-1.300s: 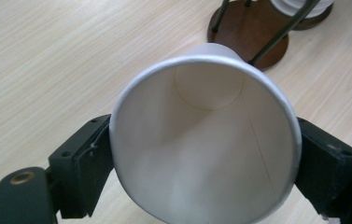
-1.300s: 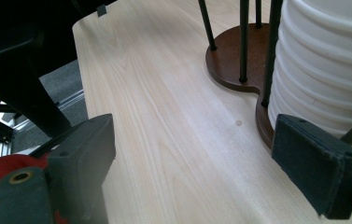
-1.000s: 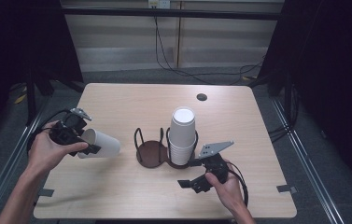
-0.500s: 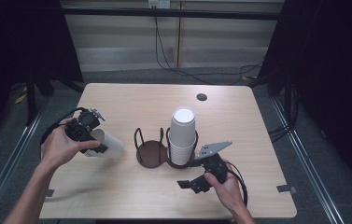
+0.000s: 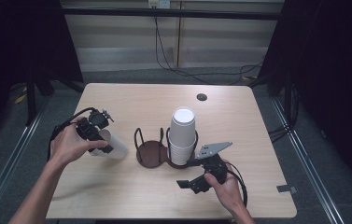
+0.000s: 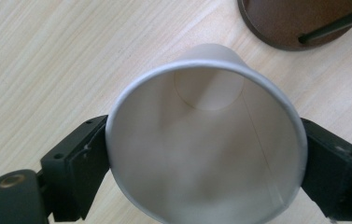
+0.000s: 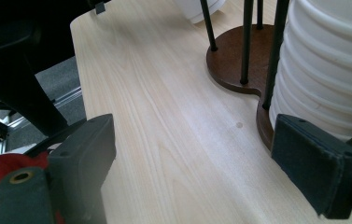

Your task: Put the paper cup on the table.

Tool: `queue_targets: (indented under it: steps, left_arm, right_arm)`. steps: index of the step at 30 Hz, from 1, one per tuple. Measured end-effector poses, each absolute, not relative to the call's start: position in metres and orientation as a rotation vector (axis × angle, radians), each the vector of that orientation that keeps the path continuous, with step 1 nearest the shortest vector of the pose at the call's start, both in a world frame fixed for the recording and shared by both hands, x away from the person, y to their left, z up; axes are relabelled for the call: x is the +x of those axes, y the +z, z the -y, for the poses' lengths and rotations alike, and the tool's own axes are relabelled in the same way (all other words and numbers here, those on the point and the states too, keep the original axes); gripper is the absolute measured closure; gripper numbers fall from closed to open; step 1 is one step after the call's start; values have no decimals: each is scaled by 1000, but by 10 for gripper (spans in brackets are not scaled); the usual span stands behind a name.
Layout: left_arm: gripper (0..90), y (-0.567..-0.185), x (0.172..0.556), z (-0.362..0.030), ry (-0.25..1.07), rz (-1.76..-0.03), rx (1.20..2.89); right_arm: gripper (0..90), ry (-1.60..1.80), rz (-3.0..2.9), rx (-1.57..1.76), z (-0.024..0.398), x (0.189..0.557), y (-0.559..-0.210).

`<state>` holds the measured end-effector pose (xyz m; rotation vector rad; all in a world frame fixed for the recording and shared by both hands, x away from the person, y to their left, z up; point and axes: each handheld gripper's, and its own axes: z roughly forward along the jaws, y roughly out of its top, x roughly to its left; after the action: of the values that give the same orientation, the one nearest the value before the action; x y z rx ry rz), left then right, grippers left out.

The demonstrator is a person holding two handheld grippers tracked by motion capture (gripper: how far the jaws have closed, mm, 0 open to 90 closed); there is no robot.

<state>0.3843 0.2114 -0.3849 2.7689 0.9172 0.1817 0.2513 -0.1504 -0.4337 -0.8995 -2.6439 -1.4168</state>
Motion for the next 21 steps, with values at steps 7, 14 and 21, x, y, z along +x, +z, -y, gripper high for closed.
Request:
queue_targets:
  steps: [7, 14, 21]
  left_arm:
    - [73, -390, 391, -206, 220, -911, 2785]
    - [43, -401, 392, -205, 241, -908, 2788]
    - [22, -412, 393, -211, 217, -934, 2787]
  right_arm:
    - [141, -1393, 2645, -889, 147, 251, -436]
    - [141, -1400, 2650, -896, 149, 250, -434]
    - [141, -1399, 2651, -890, 148, 250, -435]
